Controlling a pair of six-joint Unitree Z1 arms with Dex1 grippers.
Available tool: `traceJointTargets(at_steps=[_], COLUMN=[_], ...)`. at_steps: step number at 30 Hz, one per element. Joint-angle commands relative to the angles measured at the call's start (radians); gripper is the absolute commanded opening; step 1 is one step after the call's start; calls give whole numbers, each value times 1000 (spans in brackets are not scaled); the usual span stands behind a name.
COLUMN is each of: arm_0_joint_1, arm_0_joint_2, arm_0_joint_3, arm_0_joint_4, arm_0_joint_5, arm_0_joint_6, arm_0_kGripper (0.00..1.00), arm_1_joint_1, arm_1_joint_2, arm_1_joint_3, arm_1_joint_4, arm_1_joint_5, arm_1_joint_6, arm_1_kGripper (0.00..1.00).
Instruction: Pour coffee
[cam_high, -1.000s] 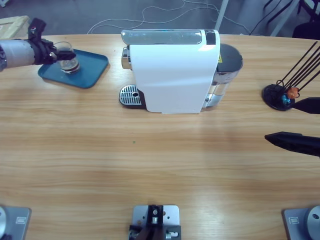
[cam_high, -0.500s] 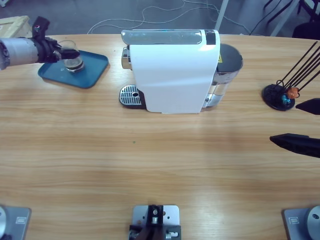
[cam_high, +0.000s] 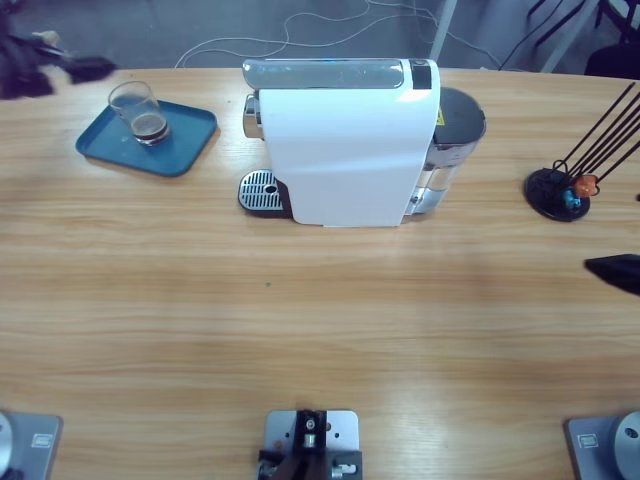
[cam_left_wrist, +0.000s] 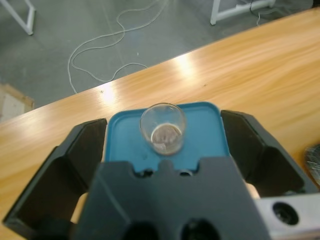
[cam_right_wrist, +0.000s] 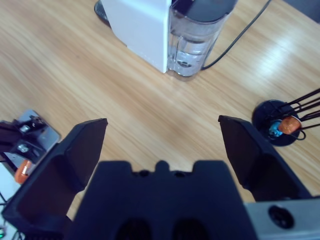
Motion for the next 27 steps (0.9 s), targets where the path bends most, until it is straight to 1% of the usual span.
traceJointTargets(at_steps=[1, 3, 4, 6, 8, 10, 11, 13, 19, 24, 27], arm_0_joint_1=[-206, -318, -379, -478, -541, -557, -557, -557, -558, -557, -557], arm_0_joint_2=[-387, -438, -464, -542, -629, -710, -745, -789, -847, -925, -944], arm_0_joint_3=[-100, -78, -74, -76, -76, -69, -56, -28, 81, 123, 143], arm_0_joint_4=[519, 573, 621, 757, 864, 936, 942, 939, 930, 876, 856], arm_0_joint_5=[48, 27, 27, 29, 31, 30, 28, 29, -20, -12, -10], arm_0_joint_6=[-139, -161, -162, -205, -234, -251, -259, -271, -293, -284, -284], arm_0_kGripper=[982, 982, 982, 982, 982, 982, 985, 996, 1000, 1000, 1000], arm_1_joint_1=[8, 8, 8, 8, 8, 8, 8, 8, 8, 8, 8], arm_1_joint_2=[-101, -109, -102, -94, -101, -124, -142, -178, -182, -174, -169], arm_1_joint_3=[-25, -55, -69, -72, -60, -35, -14, 13, 69, 68, 67], arm_1_joint_4=[78, 138, 181, 215, 226, 222, 205, 170, 89, 89, 90], arm_1_joint_5=[-19, -19, -20, -22, -34, -66, -86, -105, -115, -117, -120], arm_1_joint_6=[49, 47, 46, 26, 20, 20, 20, 21, 35, 40, 43], arm_1_kGripper=[1000, 1000, 1000, 1000, 1000, 1000, 1000, 1000, 1000, 1000, 1000])
